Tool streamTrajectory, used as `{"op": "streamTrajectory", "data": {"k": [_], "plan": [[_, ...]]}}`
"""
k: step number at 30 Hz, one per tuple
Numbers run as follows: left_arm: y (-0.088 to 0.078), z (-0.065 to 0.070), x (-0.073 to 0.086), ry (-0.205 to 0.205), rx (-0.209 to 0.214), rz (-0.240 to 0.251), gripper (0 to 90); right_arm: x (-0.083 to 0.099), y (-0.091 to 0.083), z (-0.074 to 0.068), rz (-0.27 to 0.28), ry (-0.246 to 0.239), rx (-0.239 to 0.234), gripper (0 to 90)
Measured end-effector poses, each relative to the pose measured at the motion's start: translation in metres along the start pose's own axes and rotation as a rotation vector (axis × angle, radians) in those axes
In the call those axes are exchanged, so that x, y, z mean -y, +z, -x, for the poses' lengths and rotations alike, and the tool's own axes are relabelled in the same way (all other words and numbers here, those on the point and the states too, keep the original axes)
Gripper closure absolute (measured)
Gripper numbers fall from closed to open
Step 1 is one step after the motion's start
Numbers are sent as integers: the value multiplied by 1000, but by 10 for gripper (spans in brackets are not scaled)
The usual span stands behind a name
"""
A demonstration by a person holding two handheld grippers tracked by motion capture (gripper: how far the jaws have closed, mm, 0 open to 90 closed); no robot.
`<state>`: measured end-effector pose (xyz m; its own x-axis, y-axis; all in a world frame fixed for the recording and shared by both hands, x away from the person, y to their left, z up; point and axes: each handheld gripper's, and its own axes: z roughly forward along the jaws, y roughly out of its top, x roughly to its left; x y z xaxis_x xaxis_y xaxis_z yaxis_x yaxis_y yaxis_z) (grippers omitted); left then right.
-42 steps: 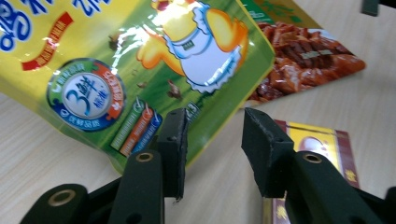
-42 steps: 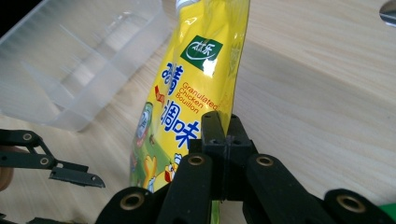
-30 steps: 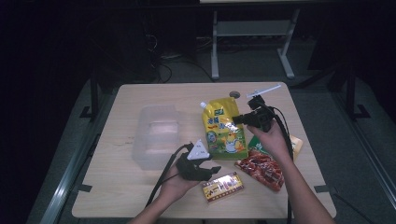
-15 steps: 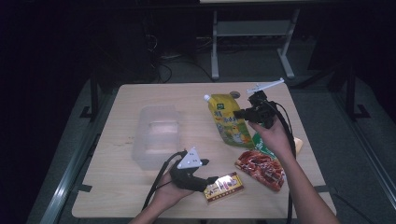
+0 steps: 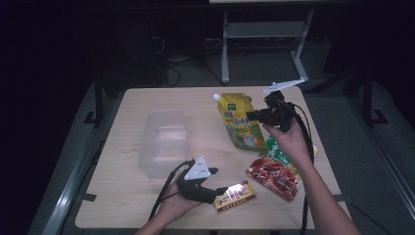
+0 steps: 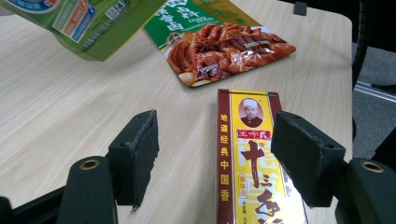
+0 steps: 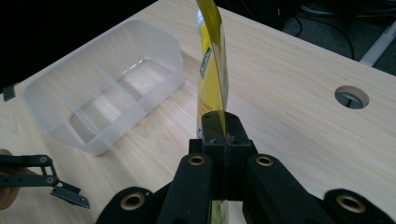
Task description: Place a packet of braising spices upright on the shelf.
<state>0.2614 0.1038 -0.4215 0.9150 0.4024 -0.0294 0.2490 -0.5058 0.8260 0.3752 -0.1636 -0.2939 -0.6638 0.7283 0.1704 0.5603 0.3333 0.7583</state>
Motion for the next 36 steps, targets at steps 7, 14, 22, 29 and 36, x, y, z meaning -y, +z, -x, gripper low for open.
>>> {"op": "streamTrajectory", "data": {"k": [7,14,22,29,36], "plan": [[-3,-1,1,5,-5,9,297,-8,-5,-7,18,-16,-8,900],[-4,1,1,12,-4,25,292,-19,-6,-16,20,-28,-16,900],[-3,2,2,9,2,21,281,-33,-6,-29,23,-56,-29,900],[-3,7,2,15,13,20,278,-47,-2,-45,36,-99,-50,900],[-2,10,4,14,23,17,277,-59,5,-59,47,-138,-89,900]]}}
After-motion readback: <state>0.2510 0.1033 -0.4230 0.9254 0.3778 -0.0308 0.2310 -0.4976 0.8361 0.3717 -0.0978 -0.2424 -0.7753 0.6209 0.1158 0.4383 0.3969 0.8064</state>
